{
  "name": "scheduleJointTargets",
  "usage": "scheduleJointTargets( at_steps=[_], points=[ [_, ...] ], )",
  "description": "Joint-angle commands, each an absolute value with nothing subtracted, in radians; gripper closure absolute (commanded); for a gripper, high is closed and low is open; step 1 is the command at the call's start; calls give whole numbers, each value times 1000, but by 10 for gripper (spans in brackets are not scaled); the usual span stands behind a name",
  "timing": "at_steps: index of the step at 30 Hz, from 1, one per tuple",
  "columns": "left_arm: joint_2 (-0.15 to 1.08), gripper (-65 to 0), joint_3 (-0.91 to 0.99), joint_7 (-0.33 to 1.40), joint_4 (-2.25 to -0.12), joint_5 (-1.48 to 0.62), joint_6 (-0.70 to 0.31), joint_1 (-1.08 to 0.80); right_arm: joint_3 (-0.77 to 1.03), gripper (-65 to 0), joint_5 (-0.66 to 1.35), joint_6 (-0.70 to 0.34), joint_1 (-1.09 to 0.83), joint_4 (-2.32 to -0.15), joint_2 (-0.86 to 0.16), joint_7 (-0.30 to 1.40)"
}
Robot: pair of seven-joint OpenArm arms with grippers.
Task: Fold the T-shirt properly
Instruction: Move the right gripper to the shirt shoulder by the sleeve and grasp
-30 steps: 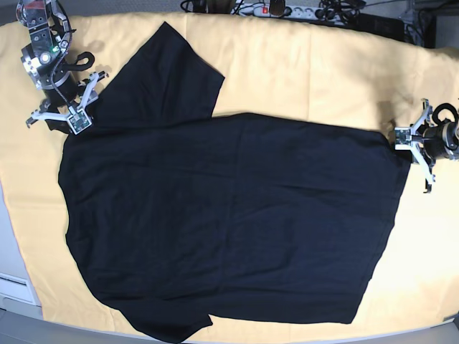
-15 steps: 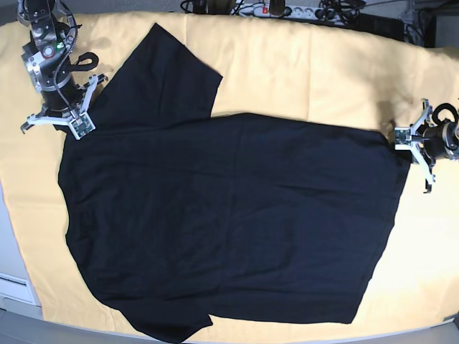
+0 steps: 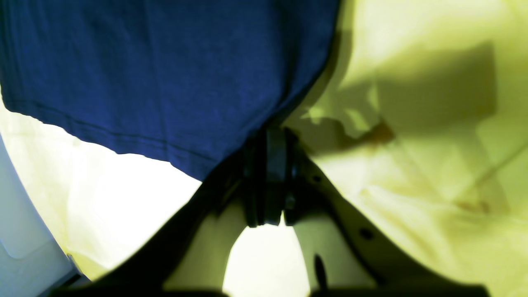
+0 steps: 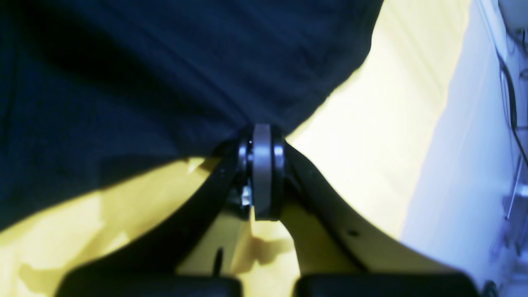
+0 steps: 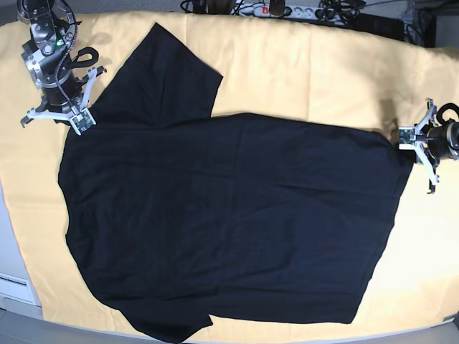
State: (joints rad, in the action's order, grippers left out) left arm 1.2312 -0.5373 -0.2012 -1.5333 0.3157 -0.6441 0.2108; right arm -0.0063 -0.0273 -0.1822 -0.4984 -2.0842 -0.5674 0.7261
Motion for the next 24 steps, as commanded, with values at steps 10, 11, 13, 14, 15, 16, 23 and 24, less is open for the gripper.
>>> scheduleJointTargets(
  at_steps=[10,11,13,14,15,16,23,24],
  points=[
    [1311,0,-525,-193,-1665,144,-698,227,3,0,-174,-69,-697,-2321,-582,705],
    [1311,0,-525,-193,-1671,144,-698,227,3,0,-178,-69,-712,-2333,-582,704],
    [1311,0,-525,-193,-1677,144,-698,228,3,0,-177,-67,-730,-2343,-582,700],
    [1311,0,-525,-193,-1676,144,-698,227,3,0,-176,-68,-733,-2343,-582,688],
    [1311,0,-525,-193,-1676,145,-698,227,3,0,-173,-72,-735,-2343,-582,672],
    [1311,0,-525,-189,-1675,144,-698,225,3,0,-165,-77,-734,-2343,-582,657],
    [1311,0,-525,-183,-1676,155,-698,225,3,-331,-42,-179,-658,-2274,-582,578],
    [1311,0,-525,-182,-1676,156,-698,225,3,-348,-33,-189,-636,-2241,-582,571]
  ],
)
